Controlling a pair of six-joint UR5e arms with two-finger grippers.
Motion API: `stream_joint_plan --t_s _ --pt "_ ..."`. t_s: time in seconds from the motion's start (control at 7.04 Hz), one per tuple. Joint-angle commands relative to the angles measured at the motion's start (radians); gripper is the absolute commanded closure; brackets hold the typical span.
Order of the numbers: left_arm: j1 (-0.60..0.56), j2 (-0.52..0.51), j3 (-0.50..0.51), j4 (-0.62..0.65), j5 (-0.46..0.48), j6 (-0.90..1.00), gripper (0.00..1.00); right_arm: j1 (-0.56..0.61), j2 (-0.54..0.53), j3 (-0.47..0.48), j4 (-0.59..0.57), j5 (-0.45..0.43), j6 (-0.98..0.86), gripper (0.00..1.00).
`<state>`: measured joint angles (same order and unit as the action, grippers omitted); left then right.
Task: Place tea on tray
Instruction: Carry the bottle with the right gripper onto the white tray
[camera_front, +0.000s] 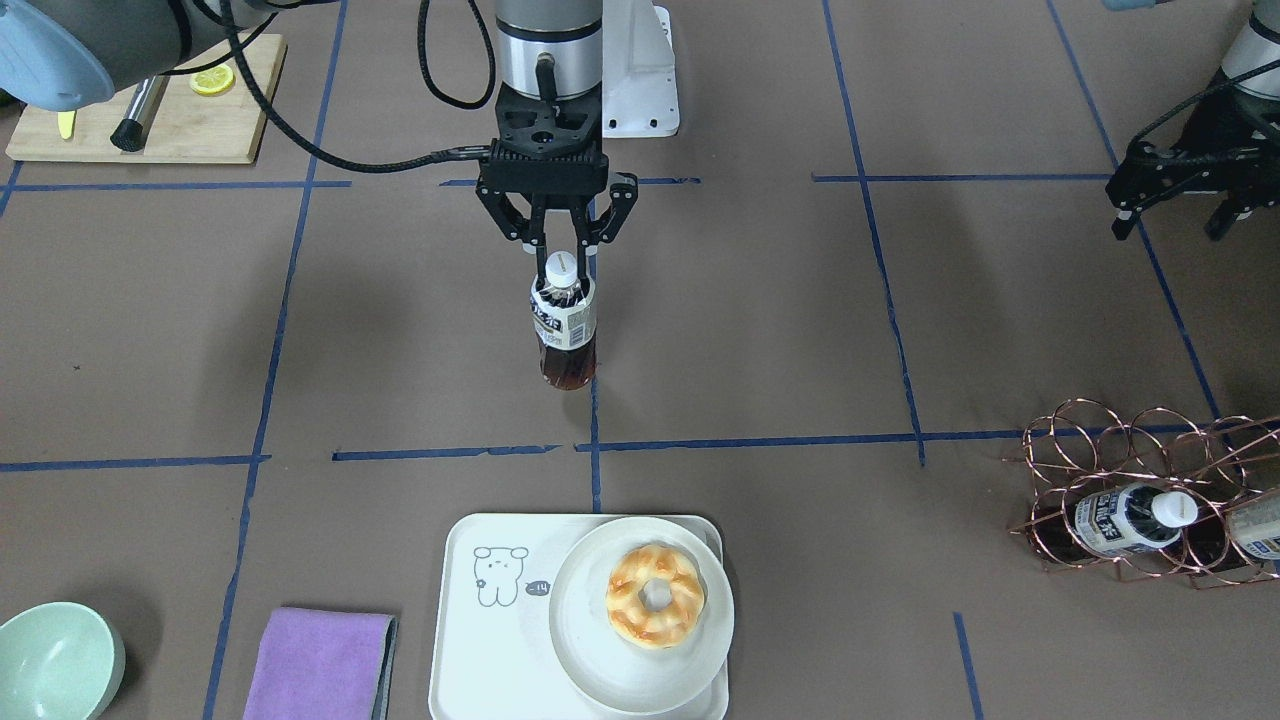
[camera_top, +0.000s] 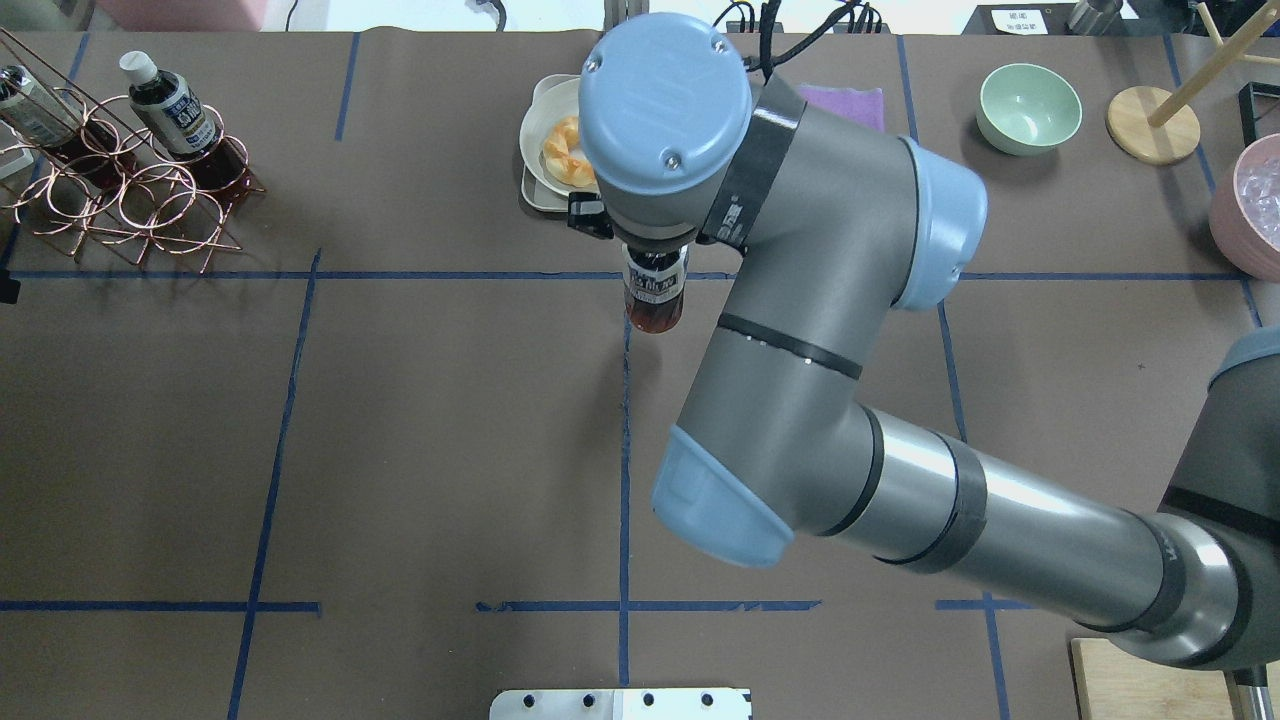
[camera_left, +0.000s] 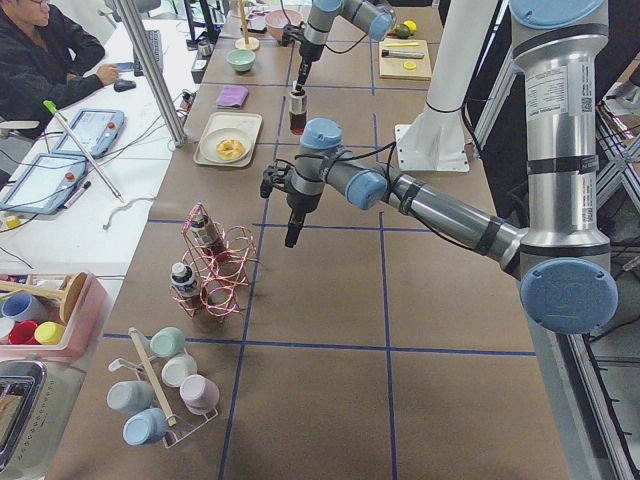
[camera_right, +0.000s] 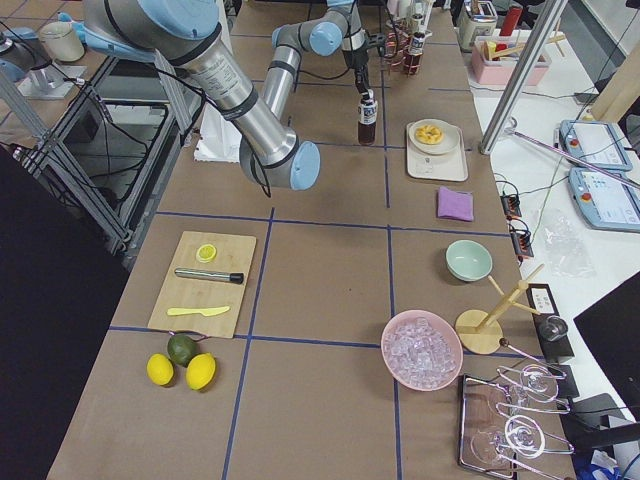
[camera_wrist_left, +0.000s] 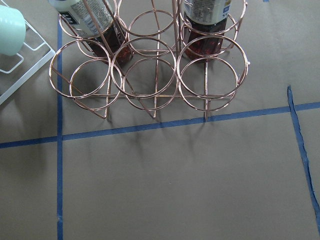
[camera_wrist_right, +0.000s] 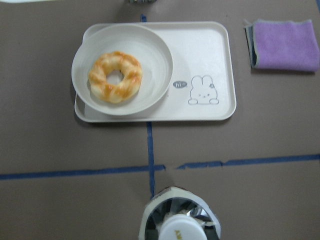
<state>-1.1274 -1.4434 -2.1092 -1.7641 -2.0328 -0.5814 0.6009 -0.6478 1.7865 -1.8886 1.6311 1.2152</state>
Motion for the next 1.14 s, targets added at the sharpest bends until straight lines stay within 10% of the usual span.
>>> stream_joint_plan --t_s 0.0,0.99 --pt "0.000 -0.002 0.000 0.000 -0.003 0.000 0.00 0.110 0.000 -0.079 0.116 0.007 -0.046 1.00" --pt "-0.002 -0.005 -0.005 0.002 -0.001 0.000 0.00 0.284 0.106 -0.559 0.431 0.164 -0.138 1.00"
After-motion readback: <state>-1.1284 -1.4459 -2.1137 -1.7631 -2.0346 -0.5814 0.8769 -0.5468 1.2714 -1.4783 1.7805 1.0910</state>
